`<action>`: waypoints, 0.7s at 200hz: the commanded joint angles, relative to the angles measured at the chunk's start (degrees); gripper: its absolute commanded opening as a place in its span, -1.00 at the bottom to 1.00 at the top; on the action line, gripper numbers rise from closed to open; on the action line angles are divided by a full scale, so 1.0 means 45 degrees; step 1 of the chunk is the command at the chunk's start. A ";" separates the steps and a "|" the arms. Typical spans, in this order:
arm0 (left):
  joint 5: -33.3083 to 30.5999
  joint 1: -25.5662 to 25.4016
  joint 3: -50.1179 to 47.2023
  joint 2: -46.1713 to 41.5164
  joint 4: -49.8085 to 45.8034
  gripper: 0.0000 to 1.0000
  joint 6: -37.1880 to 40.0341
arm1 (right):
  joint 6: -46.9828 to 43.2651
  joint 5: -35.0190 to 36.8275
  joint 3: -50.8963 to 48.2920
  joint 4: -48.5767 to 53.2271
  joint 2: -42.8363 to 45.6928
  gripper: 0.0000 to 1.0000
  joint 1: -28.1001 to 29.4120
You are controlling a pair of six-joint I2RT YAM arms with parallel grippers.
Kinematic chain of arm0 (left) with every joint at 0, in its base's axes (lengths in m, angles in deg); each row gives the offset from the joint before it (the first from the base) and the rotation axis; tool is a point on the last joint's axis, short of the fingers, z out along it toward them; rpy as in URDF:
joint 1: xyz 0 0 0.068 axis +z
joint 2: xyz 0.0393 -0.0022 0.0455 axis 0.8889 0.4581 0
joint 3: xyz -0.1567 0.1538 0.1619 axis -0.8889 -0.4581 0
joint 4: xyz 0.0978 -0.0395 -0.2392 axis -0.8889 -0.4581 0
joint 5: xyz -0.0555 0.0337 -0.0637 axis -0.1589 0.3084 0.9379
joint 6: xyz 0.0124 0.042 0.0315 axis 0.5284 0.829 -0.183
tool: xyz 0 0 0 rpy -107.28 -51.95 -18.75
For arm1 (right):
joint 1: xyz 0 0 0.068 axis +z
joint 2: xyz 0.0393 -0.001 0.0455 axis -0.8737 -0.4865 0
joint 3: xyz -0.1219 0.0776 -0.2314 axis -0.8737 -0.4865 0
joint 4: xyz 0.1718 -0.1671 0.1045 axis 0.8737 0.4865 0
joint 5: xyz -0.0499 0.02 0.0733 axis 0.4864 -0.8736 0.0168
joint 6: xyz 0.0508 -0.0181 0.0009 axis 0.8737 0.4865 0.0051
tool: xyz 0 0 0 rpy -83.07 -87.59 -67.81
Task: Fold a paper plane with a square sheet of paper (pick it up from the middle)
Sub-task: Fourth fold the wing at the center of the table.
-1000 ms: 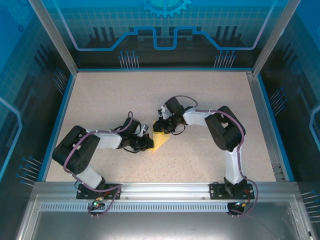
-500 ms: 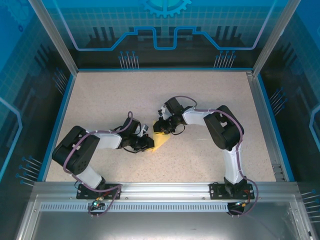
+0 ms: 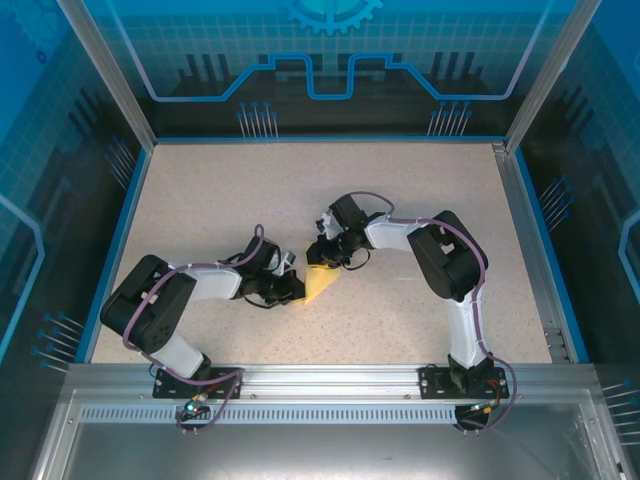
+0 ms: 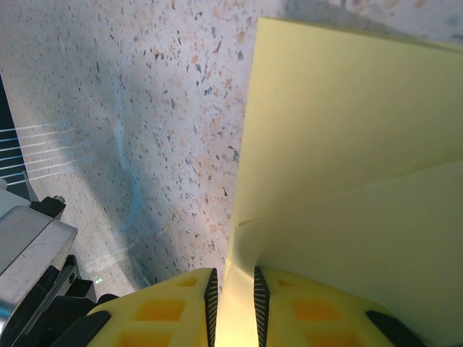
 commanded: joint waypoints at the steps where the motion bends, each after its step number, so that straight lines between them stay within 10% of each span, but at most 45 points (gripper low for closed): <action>1: 0.0202 0.0081 -0.0502 -0.0208 -0.1050 -0.89 0.0289 | -0.0296 0.0803 -0.0110 0.1045 -0.0832 -0.53 -0.0022; 140: 0.0801 0.0090 -0.0634 0.0087 -0.2209 -0.84 0.0846 | -0.0469 0.1352 0.0060 0.1713 -0.1125 -0.53 0.0127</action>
